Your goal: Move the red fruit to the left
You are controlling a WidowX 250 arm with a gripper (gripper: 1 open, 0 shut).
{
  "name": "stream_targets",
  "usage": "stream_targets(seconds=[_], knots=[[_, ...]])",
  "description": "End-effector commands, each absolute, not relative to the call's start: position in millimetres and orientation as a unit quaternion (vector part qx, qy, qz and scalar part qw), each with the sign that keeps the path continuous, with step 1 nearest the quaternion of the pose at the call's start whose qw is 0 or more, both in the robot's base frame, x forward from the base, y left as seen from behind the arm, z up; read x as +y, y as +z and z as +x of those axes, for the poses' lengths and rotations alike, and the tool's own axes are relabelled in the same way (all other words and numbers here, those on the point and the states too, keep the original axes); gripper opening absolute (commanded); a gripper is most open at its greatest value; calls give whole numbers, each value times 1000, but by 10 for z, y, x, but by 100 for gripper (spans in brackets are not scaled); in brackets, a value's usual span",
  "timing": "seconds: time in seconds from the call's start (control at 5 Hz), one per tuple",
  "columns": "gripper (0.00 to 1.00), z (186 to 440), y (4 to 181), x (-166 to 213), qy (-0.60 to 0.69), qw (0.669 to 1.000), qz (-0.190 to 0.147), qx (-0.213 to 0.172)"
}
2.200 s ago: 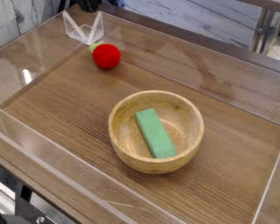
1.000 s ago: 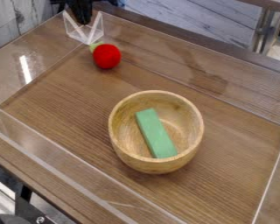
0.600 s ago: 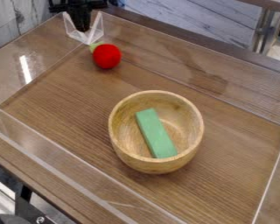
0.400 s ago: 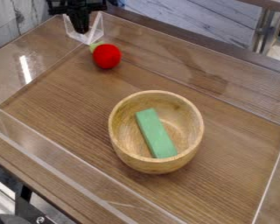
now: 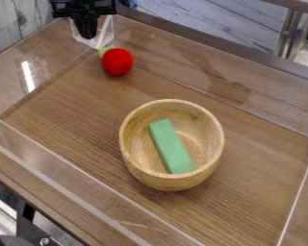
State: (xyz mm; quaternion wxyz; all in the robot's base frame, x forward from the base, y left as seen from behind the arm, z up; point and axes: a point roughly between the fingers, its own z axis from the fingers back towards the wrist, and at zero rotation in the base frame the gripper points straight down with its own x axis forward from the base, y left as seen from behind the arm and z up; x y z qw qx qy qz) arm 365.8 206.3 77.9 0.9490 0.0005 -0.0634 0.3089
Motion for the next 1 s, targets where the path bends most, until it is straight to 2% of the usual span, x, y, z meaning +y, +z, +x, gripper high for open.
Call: stream_targets(seconds=[0.0,0.4,0.8], knots=[[100,3740,1046,2065,298,951,10,-87],[100,3548,1097,1964,301,950,5,-82],[100,3517,1372,1843,313,947,-9,-77]])
